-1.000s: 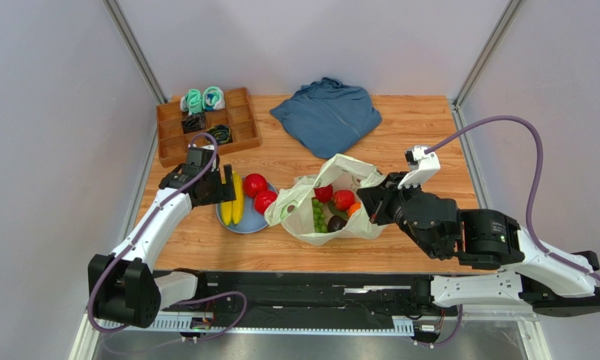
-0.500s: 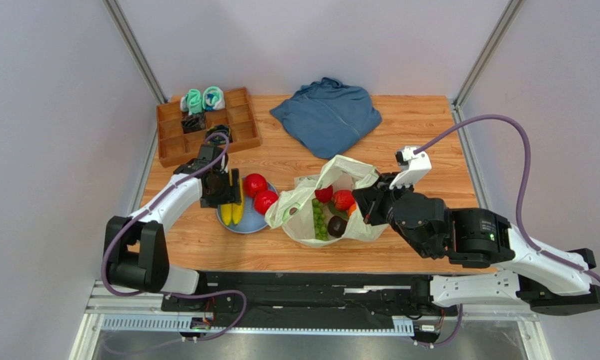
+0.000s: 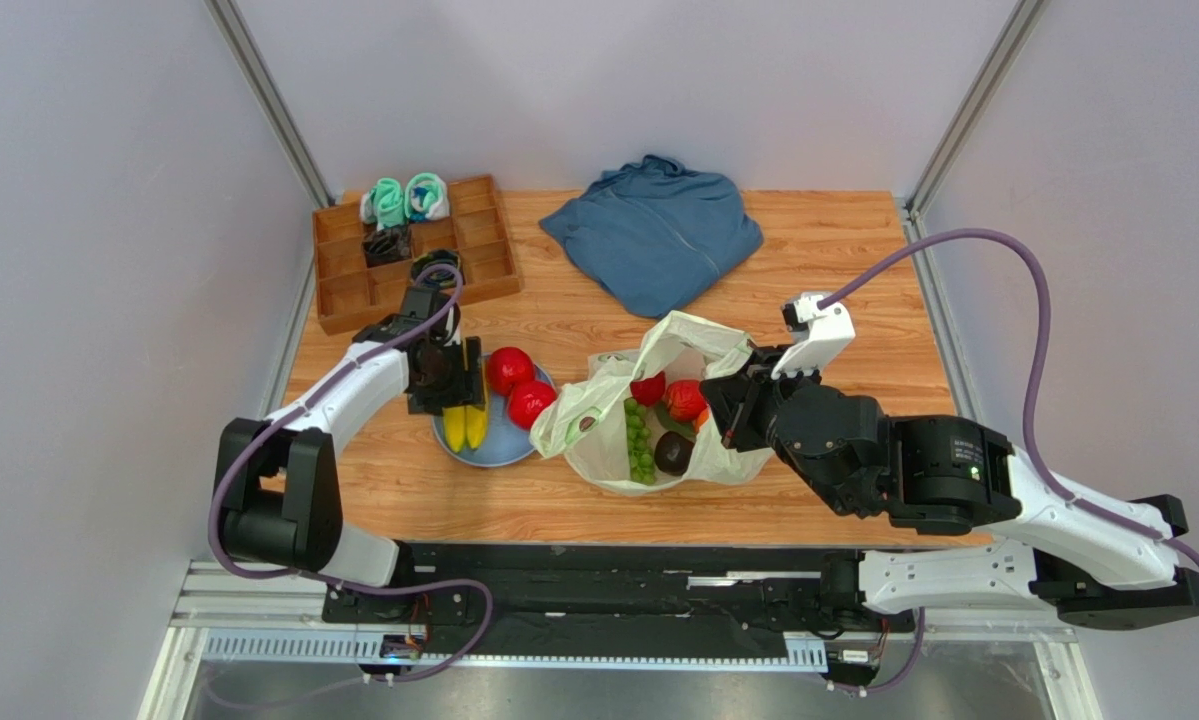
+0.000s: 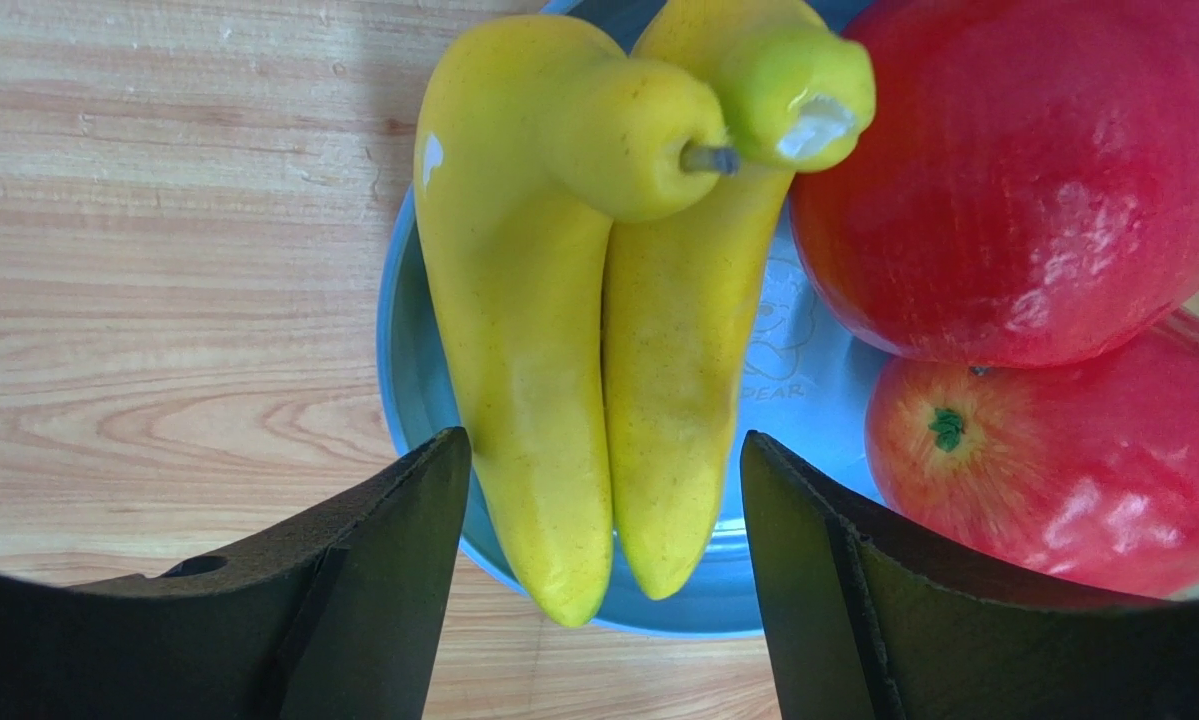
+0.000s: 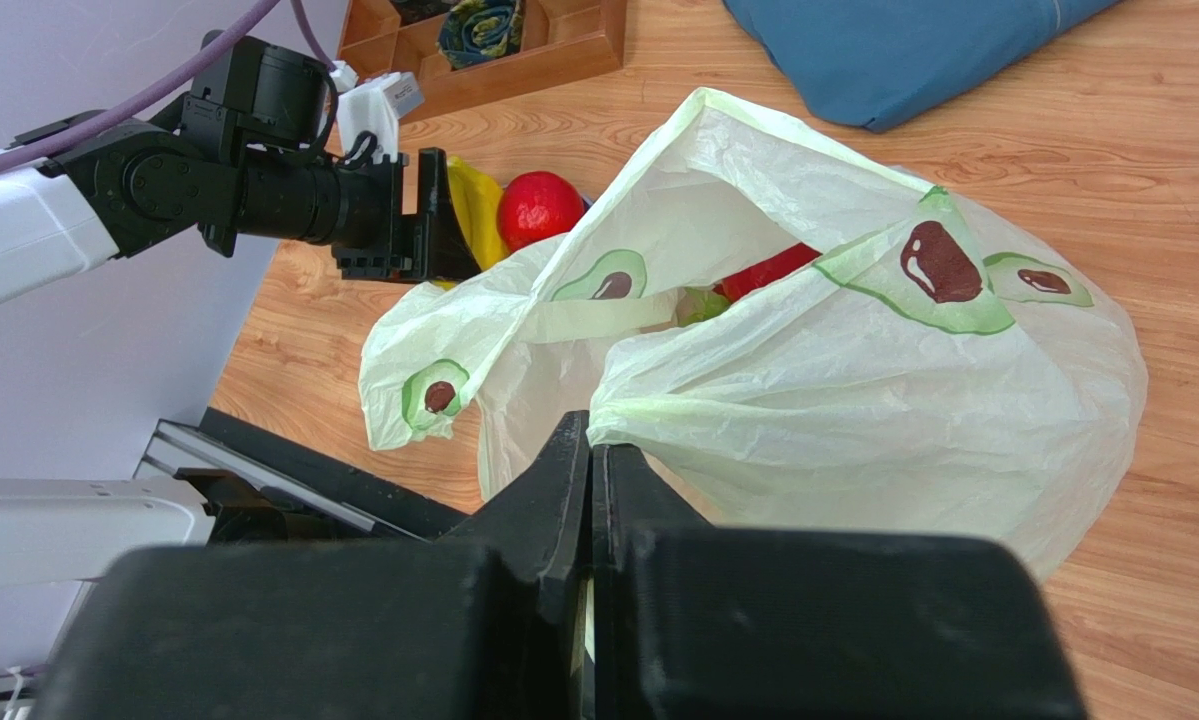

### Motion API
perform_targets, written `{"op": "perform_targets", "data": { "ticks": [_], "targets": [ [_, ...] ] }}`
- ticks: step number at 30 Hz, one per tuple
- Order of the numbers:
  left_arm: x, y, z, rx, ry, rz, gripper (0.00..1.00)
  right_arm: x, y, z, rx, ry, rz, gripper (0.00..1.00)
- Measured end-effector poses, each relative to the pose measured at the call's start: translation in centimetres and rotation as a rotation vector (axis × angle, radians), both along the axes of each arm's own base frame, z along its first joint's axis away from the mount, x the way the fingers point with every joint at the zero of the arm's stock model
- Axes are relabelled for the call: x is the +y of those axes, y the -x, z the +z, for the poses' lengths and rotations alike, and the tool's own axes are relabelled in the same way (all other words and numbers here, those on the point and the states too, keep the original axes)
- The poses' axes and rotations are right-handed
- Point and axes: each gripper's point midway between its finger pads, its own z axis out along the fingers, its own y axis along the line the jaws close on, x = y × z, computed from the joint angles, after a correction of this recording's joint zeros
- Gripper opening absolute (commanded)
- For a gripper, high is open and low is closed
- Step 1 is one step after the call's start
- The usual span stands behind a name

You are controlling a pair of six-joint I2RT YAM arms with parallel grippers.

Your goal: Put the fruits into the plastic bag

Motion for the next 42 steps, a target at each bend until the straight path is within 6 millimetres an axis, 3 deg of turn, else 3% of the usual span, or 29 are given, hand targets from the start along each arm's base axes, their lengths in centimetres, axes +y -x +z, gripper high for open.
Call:
{"op": "perform_targets", "data": {
  "ticks": [35, 38, 42],
  "targets": [
    [-0.6, -0.3, -1.9, 0.095, -0.131, -0.043, 0.79, -0.8, 0.5, 0.3, 0.012, -0.072, 0.012, 0.0],
    [-0.6, -0.2, -2.0, 0.099, -0.13, -0.042, 0.74, -1.0, 0.5, 0.3, 0.012, -0.077, 0.011, 0.0],
    [-0.6, -0.2, -2.0, 0.099, -0.131, -0.041, 0.59, -1.2, 0.6, 0.5, 0.012, -0.087, 0.01, 0.0]
  ]
}}
